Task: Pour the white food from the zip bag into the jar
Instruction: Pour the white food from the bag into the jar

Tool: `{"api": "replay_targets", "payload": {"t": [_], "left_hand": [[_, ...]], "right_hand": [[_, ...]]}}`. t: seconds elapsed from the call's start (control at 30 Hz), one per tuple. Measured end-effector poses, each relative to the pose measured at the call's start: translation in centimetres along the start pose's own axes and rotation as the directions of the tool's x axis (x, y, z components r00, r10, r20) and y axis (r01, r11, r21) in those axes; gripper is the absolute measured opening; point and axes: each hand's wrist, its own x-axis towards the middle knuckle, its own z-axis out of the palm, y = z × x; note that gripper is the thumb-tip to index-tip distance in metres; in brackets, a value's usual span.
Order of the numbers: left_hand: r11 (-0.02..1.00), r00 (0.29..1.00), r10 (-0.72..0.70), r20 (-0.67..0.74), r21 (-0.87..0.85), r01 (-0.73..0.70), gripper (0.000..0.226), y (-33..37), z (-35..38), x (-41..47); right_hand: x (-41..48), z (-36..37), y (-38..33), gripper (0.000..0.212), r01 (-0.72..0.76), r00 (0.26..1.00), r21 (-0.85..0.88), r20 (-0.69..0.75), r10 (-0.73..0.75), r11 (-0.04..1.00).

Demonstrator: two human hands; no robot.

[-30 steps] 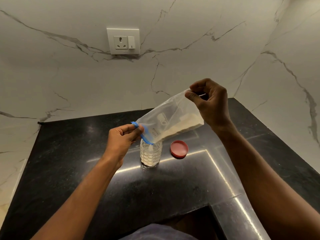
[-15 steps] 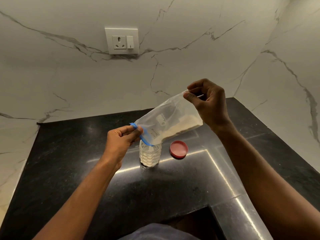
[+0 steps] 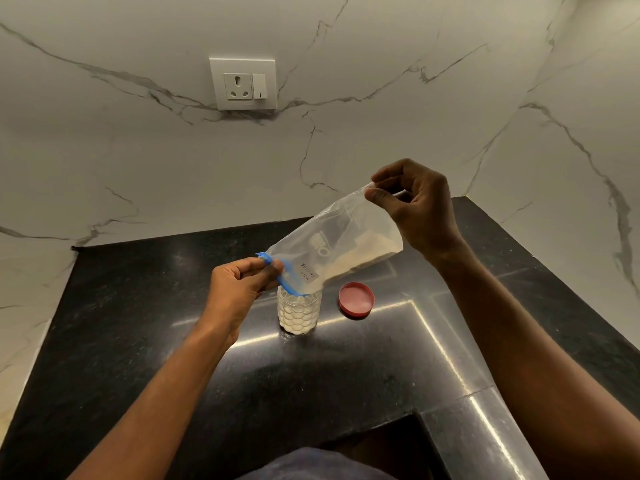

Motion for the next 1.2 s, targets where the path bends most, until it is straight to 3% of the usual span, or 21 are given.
{"api": "replay_targets", "payload": {"t": [0.07, 0.13, 0.2, 0.27, 0.37, 0.47, 0.53, 0.63, 0.7, 0.8, 0.83, 0.9, 0.97, 1.1, 1.2], "left_hand": [[0.997, 1.0, 0.02, 0.008, 0.068, -0.021, 0.036, 0.3, 0.0, -0.4], [0.938, 0.997, 0.078, 0.007, 0.339, -0.076, 0.062, 0.8, -0.3, -0.5], [0.763, 0.981, 0.192, 0.009, 0.627, -0.155, 0.084, 1.9, -0.5, -0.3], [0.625, 0.927, 0.362, 0.093, 0.714, -0.316, 0.094, 3.9, 0.2, 0.1], [0.46, 0.811, 0.491, 0.318, 0.696, -0.551, 0.087, 7.6, 4.0, 1.2], [0.36, 0.795, 0.364, 0.485, 0.714, -0.6, 0.076, 10.2, 9.1, 2.5], [0.312, 0.787, 0.27, 0.556, 0.722, -0.617, 0.054, 10.6, 11.5, 3.1], [0.341, 0.769, 0.325, 0.551, 0.69, -0.638, 0.02, 10.3, 13.0, 3.7], [0.348, 0.768, 0.357, 0.531, 0.688, -0.637, 0.014, 10.1, 13.1, 3.8], [0.395, 0.774, 0.353, 0.526, 0.666, -0.633, 0.011, 10.0, 12.8, 3.6], [0.414, 0.776, 0.352, 0.523, 0.657, -0.63, 0.012, 10.0, 12.7, 3.6], [0.437, 0.774, 0.346, 0.53, 0.639, -0.633, 0.013, 10.0, 12.5, 3.6], [0.443, 0.763, 0.334, 0.553, 0.623, -0.645, 0.013, 10.0, 12.3, 3.6], [0.475, 0.768, 0.326, 0.551, 0.607, -0.637, 0.014, 9.9, 12.1, 3.7], [0.483, 0.775, 0.317, 0.547, 0.609, -0.629, 0.016, 9.8, 12.0, 3.8]], "right_hand": [[0.0, -0.2, 0.2, 0.016, -0.013, 1.0, 0.008, -0.024, 0.013, 1.0], [-0.1, -0.3, 0.3, 0.016, -0.02, 1.0, 0.001, -0.021, 0.02, 1.0], [-0.4, -0.3, 0.5, 0.017, -0.023, 1.0, -0.011, -0.007, 0.023, 1.0], [-0.4, -0.3, 0.7, 0.017, -0.031, 1.0, -0.012, -0.002, 0.031, 0.999], [-0.4, -0.3, 0.9, 0.019, -0.044, 0.999, -0.005, -0.016, 0.043, 0.999], [-0.6, -0.2, 1.0, 0.024, -0.066, 0.997, 0.008, -0.027, 0.066, 0.998], [-0.7, -0.2, 1.2, 0.028, -0.092, 0.995, 0.042, -0.033, 0.094, 0.995], [-1.0, -0.2, 1.8, 0.038, -0.133, 0.991, 0.082, -0.005, 0.134, 0.988], [-1.3, -0.4, 2.5, 0.054, -0.155, 0.987, 0.072, 0.052, 0.151, 0.985], [-2.0, -1.2, 4.4, 0.077, -0.267, 0.927, 0.02, 0.278, 0.251, 0.964], [-2.5, -1.4, 5.2, 0.073, -0.299, 0.89, 0.006, 0.362, 0.277, 0.954], [-3.4, -1.2, 6.4, 0.045, -0.354, 0.834, 0.017, 0.459, 0.307, 0.935], [-4.0, -0.7, 6.9, 0.027, -0.361, 0.852, 0.03, 0.417, 0.317, 0.932], [-4.1, 0.0, 6.9, 0.046, -0.343, 0.913, 0.09, 0.263, 0.31, 0.935], [-4.1, 0.2, 7.1, 0.046, -0.325, 0.92, 0.106, 0.263, 0.289, 0.94]]}}
